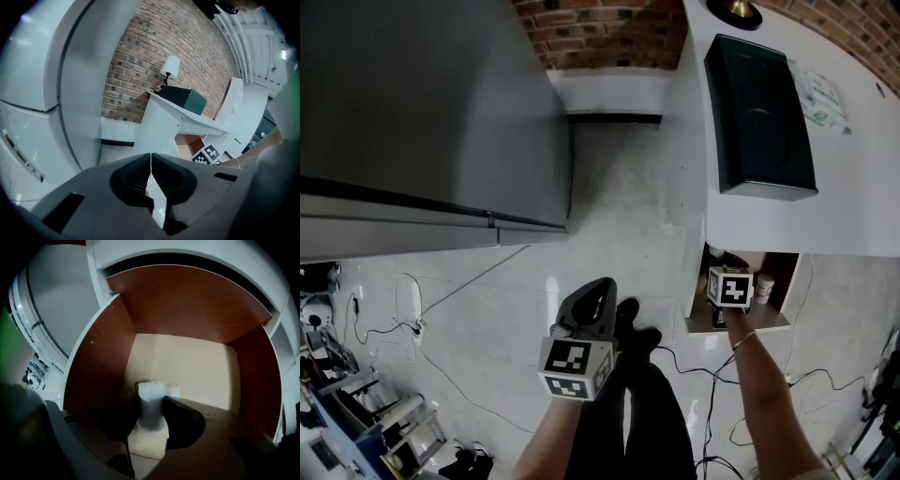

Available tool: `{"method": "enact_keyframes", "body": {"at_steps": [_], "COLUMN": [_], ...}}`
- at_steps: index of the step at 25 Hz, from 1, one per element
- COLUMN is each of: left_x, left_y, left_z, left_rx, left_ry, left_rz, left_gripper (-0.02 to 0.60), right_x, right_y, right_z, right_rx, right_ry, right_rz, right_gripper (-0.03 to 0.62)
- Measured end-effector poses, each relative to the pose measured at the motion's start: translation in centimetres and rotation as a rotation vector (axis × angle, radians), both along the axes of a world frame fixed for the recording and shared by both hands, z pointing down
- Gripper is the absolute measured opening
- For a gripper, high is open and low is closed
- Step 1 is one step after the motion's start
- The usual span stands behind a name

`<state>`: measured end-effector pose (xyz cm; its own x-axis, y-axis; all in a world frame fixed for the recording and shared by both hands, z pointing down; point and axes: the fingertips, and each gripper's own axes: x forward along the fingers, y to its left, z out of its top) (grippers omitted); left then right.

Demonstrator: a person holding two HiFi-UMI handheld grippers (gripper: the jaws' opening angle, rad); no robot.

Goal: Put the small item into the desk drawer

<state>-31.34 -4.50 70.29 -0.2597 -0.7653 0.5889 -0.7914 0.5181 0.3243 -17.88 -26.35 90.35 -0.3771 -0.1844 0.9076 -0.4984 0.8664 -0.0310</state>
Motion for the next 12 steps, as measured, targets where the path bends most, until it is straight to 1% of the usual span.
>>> {"method": "enact_keyframes", "body": {"at_steps": [4,8,12], "left_x": [-0.1,0.2,0.4], "left_y": [-0.1,-0.3,-0.5], "left_z": [-0.1,-0.5,-1.3], "left_rx": [-0.002,0.004,0.012], "left_ry": [0.003,0.001,-0.01], "left_rz": [0.001,0.004,0.015], "left_gripper": [0.026,0.026,0.026], "right_x": [0.0,0.0,0.4], "right_y": [0.0,0.2,1.0], "right_z": [0.1,-0.1,-1.6], "right_rx": [-0.006,-0.045,-0.047], "right_ry": [-0.012,-0.048,-0.081], "right_rz": [0.021,0.04,0.021], "right_gripper": [0.176,0.247,0.258]}}
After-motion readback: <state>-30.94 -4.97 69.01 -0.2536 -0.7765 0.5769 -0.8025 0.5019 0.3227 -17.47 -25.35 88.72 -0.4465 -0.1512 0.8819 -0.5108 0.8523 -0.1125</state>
